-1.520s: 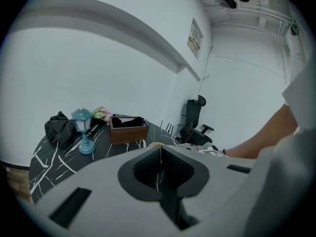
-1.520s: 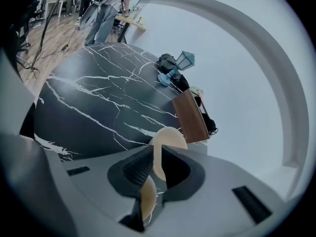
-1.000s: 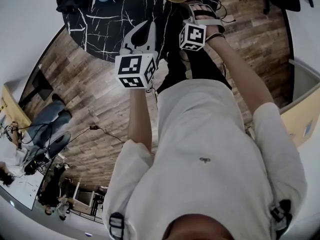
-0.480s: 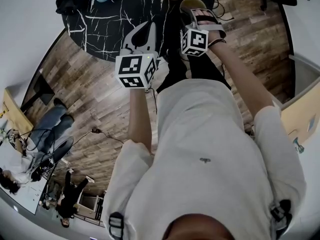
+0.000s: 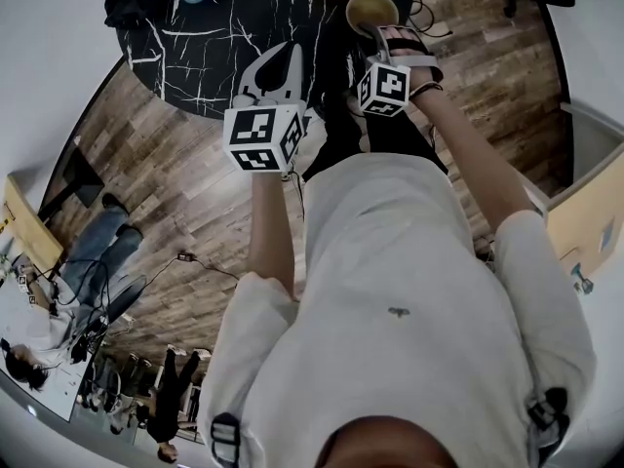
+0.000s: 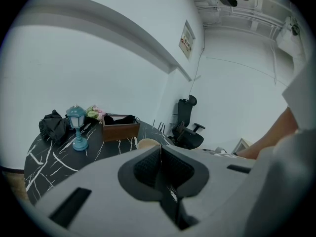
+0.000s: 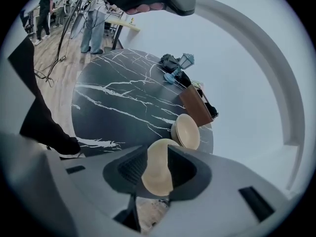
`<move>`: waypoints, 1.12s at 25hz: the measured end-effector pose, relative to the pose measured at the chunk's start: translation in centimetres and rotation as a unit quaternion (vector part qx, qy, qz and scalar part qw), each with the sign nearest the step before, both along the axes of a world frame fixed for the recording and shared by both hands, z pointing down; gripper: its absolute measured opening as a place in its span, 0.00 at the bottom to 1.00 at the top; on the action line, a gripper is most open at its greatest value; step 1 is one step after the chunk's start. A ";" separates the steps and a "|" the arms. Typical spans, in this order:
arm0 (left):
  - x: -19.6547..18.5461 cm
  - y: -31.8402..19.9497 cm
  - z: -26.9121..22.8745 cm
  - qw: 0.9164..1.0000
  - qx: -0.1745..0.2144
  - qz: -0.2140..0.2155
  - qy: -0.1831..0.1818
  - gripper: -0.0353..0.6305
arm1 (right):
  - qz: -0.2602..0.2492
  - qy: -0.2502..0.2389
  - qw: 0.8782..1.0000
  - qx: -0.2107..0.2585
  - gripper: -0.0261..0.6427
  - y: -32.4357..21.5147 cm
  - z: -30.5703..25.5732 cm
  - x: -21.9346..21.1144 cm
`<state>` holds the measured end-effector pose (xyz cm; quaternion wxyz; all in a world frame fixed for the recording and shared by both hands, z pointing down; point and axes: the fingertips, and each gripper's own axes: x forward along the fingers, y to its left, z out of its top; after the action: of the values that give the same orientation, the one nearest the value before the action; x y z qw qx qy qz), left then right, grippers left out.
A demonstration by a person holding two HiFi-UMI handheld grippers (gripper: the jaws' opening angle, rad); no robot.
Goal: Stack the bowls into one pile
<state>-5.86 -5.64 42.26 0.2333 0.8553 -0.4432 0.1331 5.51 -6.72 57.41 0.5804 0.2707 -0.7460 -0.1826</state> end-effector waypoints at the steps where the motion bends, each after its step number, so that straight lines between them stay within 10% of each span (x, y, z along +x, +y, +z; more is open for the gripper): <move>1: 0.0 0.0 0.1 1.000 -0.001 0.001 0.000 0.06 | 0.001 0.001 1.000 -0.002 0.24 0.1 0.2 0.1; 28: 0.5 0.7 1.2 1.000 -0.020 0.009 -0.019 0.06 | 0.009 0.048 0.999 -0.014 0.15 0.8 4.3 3.5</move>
<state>-5.40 -4.92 43.50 0.2407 0.8517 -0.4371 0.1601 8.99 -5.95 61.72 0.6212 0.2597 -0.7172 -0.1797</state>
